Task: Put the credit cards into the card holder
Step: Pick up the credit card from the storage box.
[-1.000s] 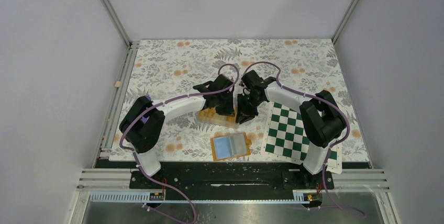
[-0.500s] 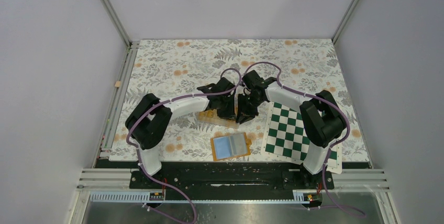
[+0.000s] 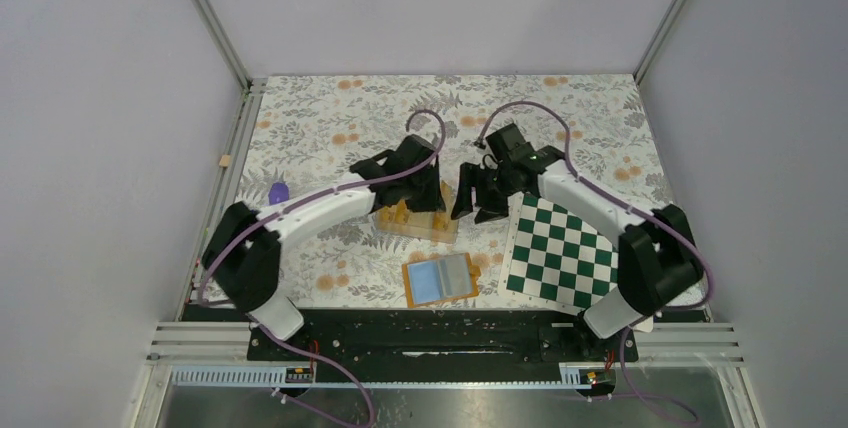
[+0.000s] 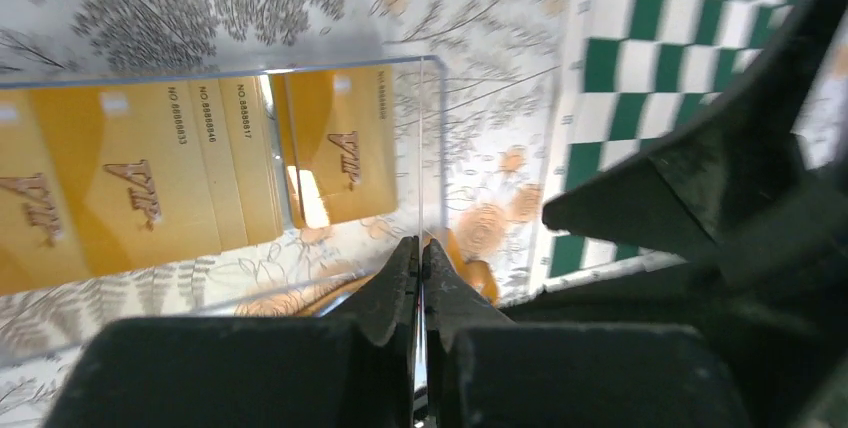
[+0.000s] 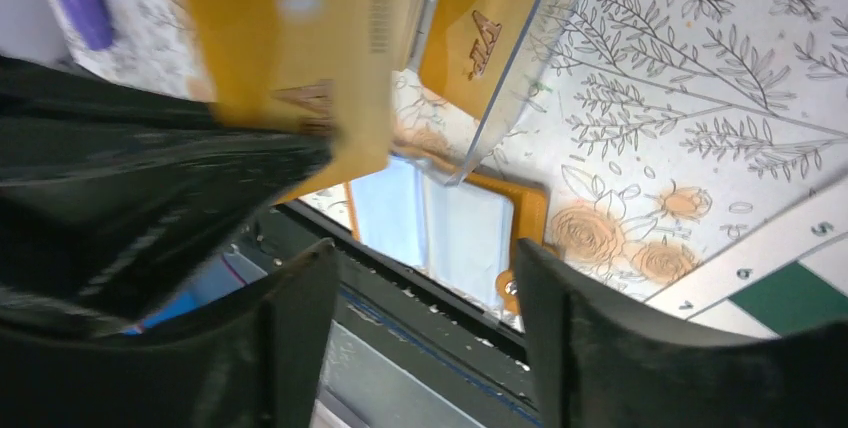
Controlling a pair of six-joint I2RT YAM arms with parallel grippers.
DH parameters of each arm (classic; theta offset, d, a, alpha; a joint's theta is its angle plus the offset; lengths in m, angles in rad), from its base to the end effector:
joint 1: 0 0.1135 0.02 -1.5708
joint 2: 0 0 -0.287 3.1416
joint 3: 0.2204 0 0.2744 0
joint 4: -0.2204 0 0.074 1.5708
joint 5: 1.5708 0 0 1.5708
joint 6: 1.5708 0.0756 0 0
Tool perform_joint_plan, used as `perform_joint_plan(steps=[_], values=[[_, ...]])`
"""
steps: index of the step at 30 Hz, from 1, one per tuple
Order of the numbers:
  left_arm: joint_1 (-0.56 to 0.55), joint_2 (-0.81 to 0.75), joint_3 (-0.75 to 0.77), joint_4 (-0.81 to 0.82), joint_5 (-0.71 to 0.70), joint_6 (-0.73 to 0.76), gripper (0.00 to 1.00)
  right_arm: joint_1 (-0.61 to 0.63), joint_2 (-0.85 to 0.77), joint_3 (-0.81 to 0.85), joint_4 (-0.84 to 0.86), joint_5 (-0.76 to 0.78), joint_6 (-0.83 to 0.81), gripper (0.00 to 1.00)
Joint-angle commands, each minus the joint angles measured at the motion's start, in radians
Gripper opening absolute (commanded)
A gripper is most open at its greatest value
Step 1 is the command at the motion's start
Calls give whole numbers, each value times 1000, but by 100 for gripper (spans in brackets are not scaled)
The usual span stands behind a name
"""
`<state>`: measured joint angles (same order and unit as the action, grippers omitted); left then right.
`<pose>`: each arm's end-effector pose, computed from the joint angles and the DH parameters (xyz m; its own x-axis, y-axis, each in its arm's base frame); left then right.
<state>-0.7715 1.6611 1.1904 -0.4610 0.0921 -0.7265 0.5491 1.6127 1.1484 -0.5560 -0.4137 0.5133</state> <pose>0.2825 -0.2844 0.2115 -0.9174 -0.0304 -0.3968 0.1662 0.8767 -0.4514 0.3025 0.2207 0.2119 -0.9560 -0.0578 -0.2875 -0.2156 0.8032 0.5553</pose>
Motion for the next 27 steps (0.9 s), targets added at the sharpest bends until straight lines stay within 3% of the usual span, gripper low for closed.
perform_joint_plan(steps=[1,5,10,14,18,21,27], values=[[-2,-204,-17,24,-87,-1,0,-44,-168,-52,-8,-37,-22,76],[-1,-352,-113,59,-35,-22,0,-87,-333,-125,6,-112,-29,88],[2,-542,-356,283,169,-125,0,-124,-501,-265,117,-285,47,89],[2,-666,-568,599,335,-286,0,-126,-575,-394,314,-444,194,81],[1,-741,-718,860,398,-431,0,-125,-589,-534,649,-568,398,69],[-2,-767,-772,935,405,-463,0,-124,-584,-592,835,-603,529,69],[-17,-760,-799,994,417,-487,0,-95,-542,-595,975,-637,613,62]])
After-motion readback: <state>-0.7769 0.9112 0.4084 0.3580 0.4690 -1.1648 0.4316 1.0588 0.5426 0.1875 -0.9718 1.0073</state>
